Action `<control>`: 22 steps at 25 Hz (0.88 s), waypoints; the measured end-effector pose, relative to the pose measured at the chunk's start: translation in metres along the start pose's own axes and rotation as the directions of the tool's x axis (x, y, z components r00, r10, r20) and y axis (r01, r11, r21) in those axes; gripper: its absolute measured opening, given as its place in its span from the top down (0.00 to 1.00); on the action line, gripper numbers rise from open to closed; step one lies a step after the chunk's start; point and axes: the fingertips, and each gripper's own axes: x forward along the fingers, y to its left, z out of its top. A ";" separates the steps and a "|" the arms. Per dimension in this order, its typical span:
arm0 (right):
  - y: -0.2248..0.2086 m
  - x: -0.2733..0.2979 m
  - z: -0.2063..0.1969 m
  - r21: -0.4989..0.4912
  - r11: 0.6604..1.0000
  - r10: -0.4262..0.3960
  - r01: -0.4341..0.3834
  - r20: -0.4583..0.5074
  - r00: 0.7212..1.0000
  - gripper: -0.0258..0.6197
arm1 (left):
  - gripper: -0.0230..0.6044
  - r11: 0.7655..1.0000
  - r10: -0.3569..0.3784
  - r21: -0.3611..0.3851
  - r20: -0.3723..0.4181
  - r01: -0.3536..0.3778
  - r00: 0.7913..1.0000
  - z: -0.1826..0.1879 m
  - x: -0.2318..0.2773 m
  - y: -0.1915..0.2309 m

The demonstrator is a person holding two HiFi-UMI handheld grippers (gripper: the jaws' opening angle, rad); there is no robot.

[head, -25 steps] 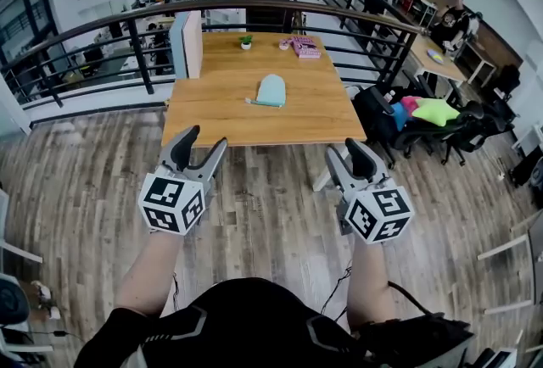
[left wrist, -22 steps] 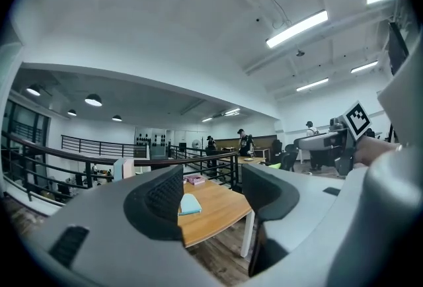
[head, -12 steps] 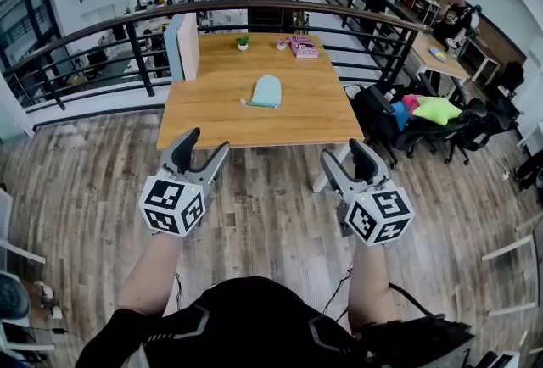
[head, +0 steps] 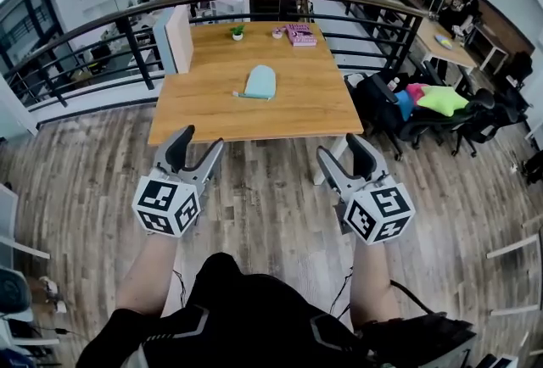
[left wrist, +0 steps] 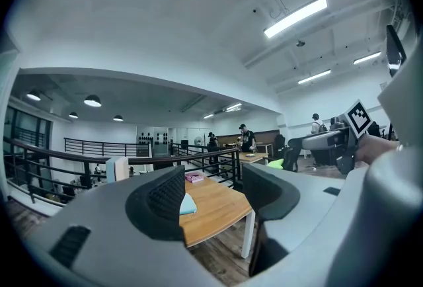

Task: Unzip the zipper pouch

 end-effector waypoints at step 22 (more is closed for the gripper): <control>-0.047 0.217 0.005 -0.032 0.999 -0.033 0.031 -0.079 0.996 0.51 | 0.51 0.997 -0.075 -0.001 0.021 0.075 0.997 -0.002 0.182 0.167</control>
